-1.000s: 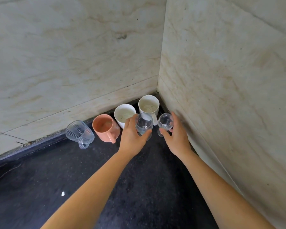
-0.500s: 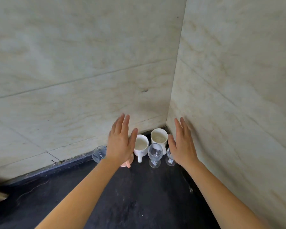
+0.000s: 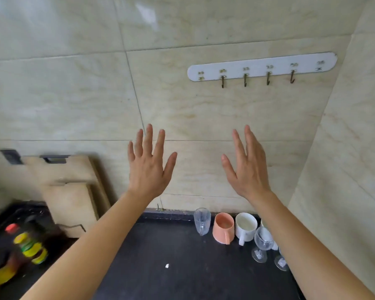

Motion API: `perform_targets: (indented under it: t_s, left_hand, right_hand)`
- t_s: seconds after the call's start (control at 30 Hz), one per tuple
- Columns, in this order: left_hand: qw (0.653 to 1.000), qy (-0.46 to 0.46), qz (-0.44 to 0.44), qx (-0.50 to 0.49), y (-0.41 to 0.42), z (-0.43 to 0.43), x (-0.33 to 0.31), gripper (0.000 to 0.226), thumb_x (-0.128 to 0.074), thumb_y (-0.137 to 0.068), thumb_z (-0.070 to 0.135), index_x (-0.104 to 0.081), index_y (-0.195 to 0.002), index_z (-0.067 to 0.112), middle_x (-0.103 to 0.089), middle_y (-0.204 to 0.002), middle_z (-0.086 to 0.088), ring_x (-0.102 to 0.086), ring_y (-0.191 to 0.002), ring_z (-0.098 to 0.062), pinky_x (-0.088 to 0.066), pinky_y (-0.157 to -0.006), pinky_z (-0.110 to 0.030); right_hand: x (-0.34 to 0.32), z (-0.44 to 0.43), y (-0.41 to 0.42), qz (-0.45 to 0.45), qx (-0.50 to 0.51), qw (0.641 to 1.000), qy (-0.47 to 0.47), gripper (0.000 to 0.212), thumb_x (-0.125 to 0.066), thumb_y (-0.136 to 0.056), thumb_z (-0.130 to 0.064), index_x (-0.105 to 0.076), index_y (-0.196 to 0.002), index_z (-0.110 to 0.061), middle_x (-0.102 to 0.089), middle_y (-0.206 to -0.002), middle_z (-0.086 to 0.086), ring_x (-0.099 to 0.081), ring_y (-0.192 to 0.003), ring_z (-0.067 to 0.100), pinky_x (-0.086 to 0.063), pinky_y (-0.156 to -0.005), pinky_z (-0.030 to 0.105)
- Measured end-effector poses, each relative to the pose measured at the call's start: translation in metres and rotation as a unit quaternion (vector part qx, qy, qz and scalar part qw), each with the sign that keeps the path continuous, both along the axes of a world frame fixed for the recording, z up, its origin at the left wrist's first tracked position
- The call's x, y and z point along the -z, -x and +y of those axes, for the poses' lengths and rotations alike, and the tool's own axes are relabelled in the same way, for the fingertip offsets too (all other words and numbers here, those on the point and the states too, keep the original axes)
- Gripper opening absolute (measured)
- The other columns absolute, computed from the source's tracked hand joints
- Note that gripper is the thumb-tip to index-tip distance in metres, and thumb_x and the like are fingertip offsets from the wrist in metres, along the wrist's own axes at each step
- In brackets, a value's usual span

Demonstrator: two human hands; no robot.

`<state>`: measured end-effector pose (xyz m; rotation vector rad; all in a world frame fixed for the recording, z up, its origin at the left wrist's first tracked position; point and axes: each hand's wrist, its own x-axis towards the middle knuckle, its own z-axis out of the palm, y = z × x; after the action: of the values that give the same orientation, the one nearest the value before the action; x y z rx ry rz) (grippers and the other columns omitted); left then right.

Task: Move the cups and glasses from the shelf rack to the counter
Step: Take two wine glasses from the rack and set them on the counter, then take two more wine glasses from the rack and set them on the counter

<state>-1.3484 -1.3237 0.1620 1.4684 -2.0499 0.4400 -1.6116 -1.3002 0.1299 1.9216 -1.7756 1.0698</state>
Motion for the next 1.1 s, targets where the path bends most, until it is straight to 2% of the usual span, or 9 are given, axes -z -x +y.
perform_targets:
  t_s: [0.13,0.2,0.33,0.5,0.63,0.77,0.87,0.97,1.1]
  left_hand:
    - [0.990,-0.058,0.002,-0.130,-0.069,0.069,0.030,0.075,-0.018,-0.098,0.065,-0.009,-0.159,0.021,0.000,-0.166,-0.012,0.002,-0.152,-0.034,-0.010,-0.118,-0.062]
    - [0.979,-0.076,-0.004,-0.187,-0.104,0.107,0.040,0.075,-0.018,-0.097,0.066,-0.009,-0.159,0.023,0.001,-0.166,-0.011,0.003,-0.152,-0.034,-0.009,-0.118,-0.062]
    - [0.951,-0.079,0.002,-0.301,-0.177,0.195,0.036,0.074,-0.021,-0.098,0.065,-0.016,-0.158,0.021,-0.007,-0.166,-0.014,-0.003,-0.151,-0.036,-0.012,-0.117,-0.064]
    - [0.907,-0.045,0.032,-0.418,-0.271,0.318,0.013,0.076,-0.022,-0.096,0.064,-0.017,-0.158,0.020,-0.007,-0.166,-0.014,-0.003,-0.152,-0.035,-0.008,-0.118,-0.062]
    - [0.857,-0.022,0.065,-0.511,-0.346,0.439,0.004,0.079,-0.022,-0.093,0.065,-0.013,-0.159,0.021,0.001,-0.166,-0.011,0.003,-0.152,-0.033,-0.005,-0.119,-0.060]
    - [0.809,0.000,0.069,-0.583,-0.416,0.572,0.000,0.080,-0.020,-0.093,0.065,-0.015,-0.158,0.019,0.001,-0.166,-0.012,0.002,-0.152,-0.033,-0.005,-0.118,-0.061]
    - [0.773,0.005,0.068,-0.630,-0.472,0.676,0.001,0.079,-0.019,-0.095,0.065,-0.005,-0.159,0.022,0.012,-0.166,-0.008,0.011,-0.152,-0.029,-0.001,-0.118,-0.062]
    - [0.727,0.015,0.054,-0.684,-0.527,0.779,0.000,0.079,-0.018,-0.095,0.066,0.000,-0.159,0.023,0.018,-0.165,-0.006,0.016,-0.151,-0.027,0.002,-0.118,-0.061]
    - [0.657,0.014,0.066,-0.751,-0.578,0.888,-0.004,0.080,-0.012,-0.094,0.069,0.001,-0.159,0.023,0.018,-0.165,-0.005,0.016,-0.151,-0.025,0.002,-0.119,-0.059]
  right_hand:
    - [0.033,0.013,-0.072,-0.017,-0.099,0.995,-0.028,0.070,-0.031,-0.103,-0.054,-0.015,-0.162,-0.019,-0.002,-0.168,0.021,-0.012,-0.154,0.042,-0.015,-0.124,0.055]
    - [0.046,0.023,-0.114,-0.021,-0.151,0.988,-0.039,0.071,-0.030,-0.103,-0.055,-0.013,-0.162,-0.020,0.001,-0.169,0.020,-0.009,-0.154,0.042,-0.012,-0.124,0.054]
    - [0.050,0.056,-0.213,-0.024,-0.264,0.962,-0.064,0.071,-0.031,-0.103,-0.056,-0.014,-0.162,-0.021,0.001,-0.169,0.019,-0.008,-0.154,0.042,-0.012,-0.123,0.056]
    - [0.026,0.121,-0.346,0.001,-0.401,0.915,-0.050,0.071,-0.030,-0.103,-0.058,-0.016,-0.162,-0.021,-0.003,-0.169,0.020,-0.012,-0.154,0.043,-0.018,-0.121,0.060]
    - [0.010,0.207,-0.457,0.013,-0.496,0.867,-0.038,0.071,-0.032,-0.102,-0.058,-0.015,-0.162,-0.023,-0.003,-0.169,0.019,-0.006,-0.155,0.040,-0.015,-0.122,0.059]
    - [-0.002,0.311,-0.572,0.027,-0.588,0.808,0.001,0.072,-0.041,-0.101,-0.052,-0.020,-0.161,-0.019,-0.007,-0.168,0.021,-0.013,-0.153,0.043,-0.015,-0.120,0.059]
    - [-0.007,0.401,-0.661,0.022,-0.641,0.767,0.017,0.070,-0.037,-0.102,-0.055,-0.027,-0.159,-0.016,-0.010,-0.167,0.021,-0.017,-0.152,0.043,-0.017,-0.119,0.060]
    - [-0.010,0.493,-0.745,0.034,-0.691,0.721,0.021,0.073,-0.037,-0.101,-0.057,-0.024,-0.160,-0.017,-0.006,-0.168,0.019,-0.013,-0.154,0.041,-0.017,-0.120,0.061]
    - [-0.010,0.597,-0.828,0.050,-0.733,0.679,0.014,0.076,-0.037,-0.099,-0.060,-0.016,-0.162,-0.023,-0.001,-0.170,0.016,-0.008,-0.156,0.038,-0.012,-0.123,0.058]
